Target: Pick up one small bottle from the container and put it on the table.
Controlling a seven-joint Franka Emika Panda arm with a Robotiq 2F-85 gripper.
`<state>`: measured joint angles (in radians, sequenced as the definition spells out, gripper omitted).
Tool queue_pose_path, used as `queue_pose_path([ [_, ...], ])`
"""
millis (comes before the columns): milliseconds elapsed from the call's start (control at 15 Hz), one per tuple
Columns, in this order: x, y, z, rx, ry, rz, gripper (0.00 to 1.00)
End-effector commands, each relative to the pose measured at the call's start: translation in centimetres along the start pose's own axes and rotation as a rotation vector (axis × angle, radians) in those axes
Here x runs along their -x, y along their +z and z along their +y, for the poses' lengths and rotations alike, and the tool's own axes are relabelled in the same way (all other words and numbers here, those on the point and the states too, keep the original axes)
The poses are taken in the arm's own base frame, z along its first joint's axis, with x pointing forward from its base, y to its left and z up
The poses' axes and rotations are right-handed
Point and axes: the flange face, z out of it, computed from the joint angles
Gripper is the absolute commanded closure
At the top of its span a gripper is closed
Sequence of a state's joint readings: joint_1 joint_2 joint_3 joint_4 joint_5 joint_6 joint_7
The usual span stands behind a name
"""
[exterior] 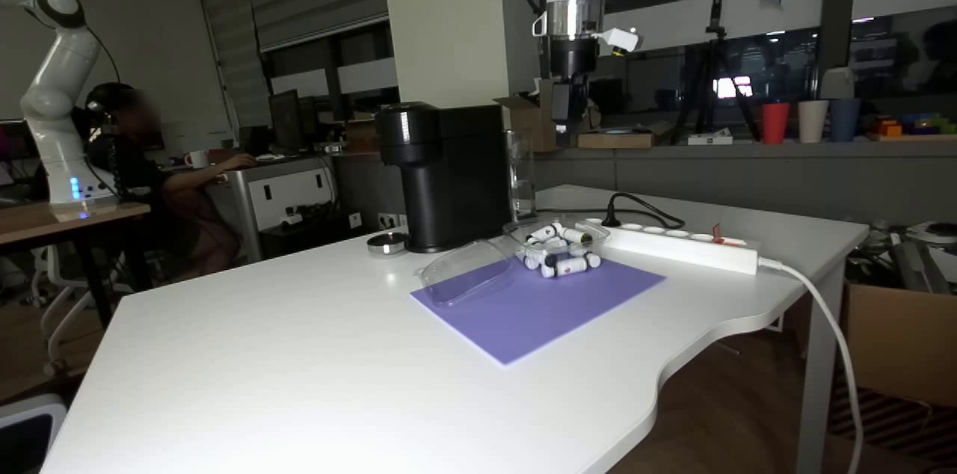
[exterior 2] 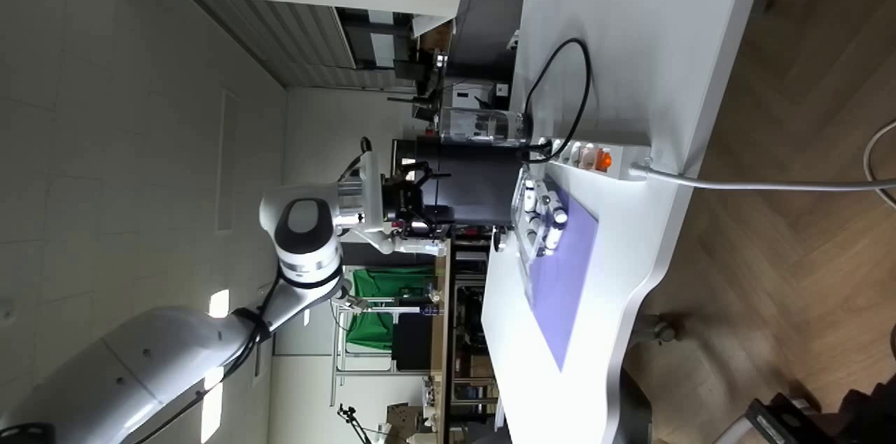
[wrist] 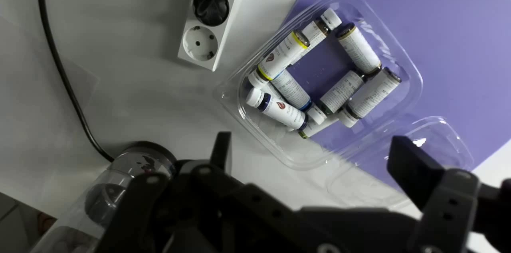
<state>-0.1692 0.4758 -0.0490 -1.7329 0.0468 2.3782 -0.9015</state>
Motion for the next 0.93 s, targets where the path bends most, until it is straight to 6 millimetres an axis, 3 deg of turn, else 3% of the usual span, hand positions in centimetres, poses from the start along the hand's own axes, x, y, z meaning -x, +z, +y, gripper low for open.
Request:
queue_pose_path([
  [0,-2.4,2.6,1.7,-0.05,-0.167,-0.081,0.0],
  [267,-2.9,4.5,2.2,-0.07,-0.379,-0.202,0.0],
  [333,-2.9,4.8,2.4,-0.08,-0.393,-0.222,0.0],
  [400,-2.3,4.9,1.3,-0.076,-0.342,-0.187,0.0],
  [867,-2.5,5.2,1.9,-0.086,-0.384,-0.211,0.0],
])
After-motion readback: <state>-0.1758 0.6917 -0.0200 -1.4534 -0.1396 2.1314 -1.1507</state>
